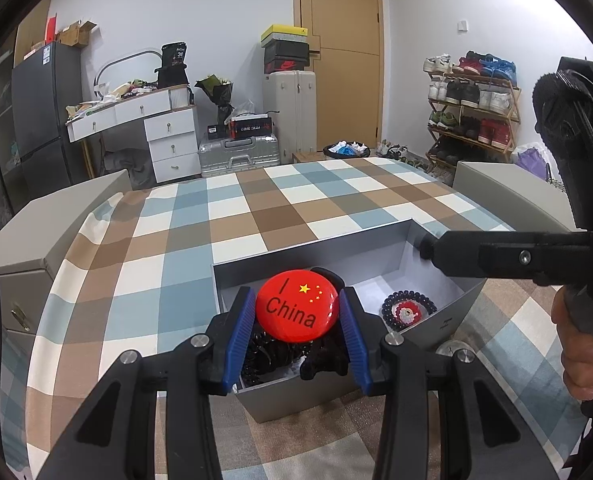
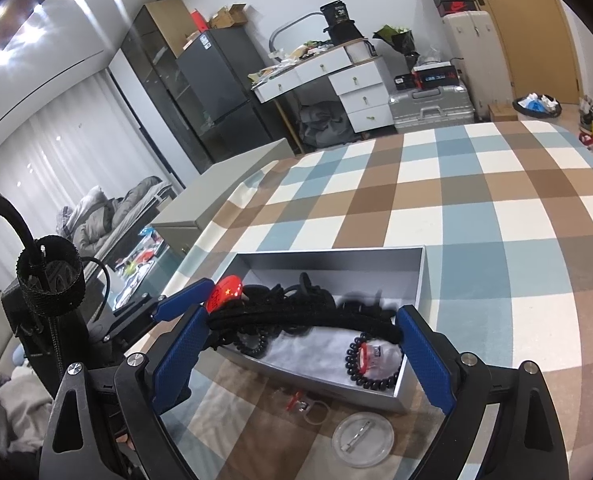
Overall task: Organize jewelry
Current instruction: 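Carry the badge and long clip into the box while the left gripper releases the badge, then open the right gripper to drop the long black clip into the box, then withdraw both grippers from the box toward the remaining items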
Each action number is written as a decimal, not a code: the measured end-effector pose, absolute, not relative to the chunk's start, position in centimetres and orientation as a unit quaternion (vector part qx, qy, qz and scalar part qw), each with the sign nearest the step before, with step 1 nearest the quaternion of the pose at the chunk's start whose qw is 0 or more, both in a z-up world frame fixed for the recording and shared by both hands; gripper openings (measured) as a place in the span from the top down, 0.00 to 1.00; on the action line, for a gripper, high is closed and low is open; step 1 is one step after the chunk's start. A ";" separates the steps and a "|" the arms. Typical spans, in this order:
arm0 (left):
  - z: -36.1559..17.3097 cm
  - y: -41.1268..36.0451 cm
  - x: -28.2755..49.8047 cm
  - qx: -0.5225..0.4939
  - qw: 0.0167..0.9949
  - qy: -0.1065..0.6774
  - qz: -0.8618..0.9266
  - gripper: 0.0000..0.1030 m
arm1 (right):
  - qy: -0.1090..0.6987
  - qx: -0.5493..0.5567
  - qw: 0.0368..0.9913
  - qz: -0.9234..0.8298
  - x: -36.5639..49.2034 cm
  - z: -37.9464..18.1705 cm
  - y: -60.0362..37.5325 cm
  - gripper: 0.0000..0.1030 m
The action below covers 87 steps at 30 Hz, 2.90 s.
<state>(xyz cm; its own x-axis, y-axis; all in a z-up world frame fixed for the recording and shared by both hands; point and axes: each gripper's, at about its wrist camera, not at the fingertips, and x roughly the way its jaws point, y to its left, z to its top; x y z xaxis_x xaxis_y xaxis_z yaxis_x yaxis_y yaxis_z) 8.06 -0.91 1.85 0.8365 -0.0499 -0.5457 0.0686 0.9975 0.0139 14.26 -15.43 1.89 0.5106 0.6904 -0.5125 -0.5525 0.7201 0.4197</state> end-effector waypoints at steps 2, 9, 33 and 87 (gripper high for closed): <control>1.8 -0.9 8.1 0.017 0.958 0.286 -0.032 0.64 | 0.340 0.102 0.863 0.360 14.3 1.9 -15.5 0.08; 1.9 -1.0 8.1 0.014 0.959 0.282 -0.033 0.64 | 0.342 0.103 0.865 0.354 14.4 2.0 -15.8 0.08; 2.3 -2.1 5.8 0.002 0.948 0.314 -0.051 0.01 | 0.345 0.036 0.885 0.311 12.4 3.3 -17.8 0.00; -2.3 -2.2 5.3 0.020 0.904 0.421 -0.068 0.01 | 0.464 -0.153 0.838 0.243 13.2 -4.4 -15.4 0.00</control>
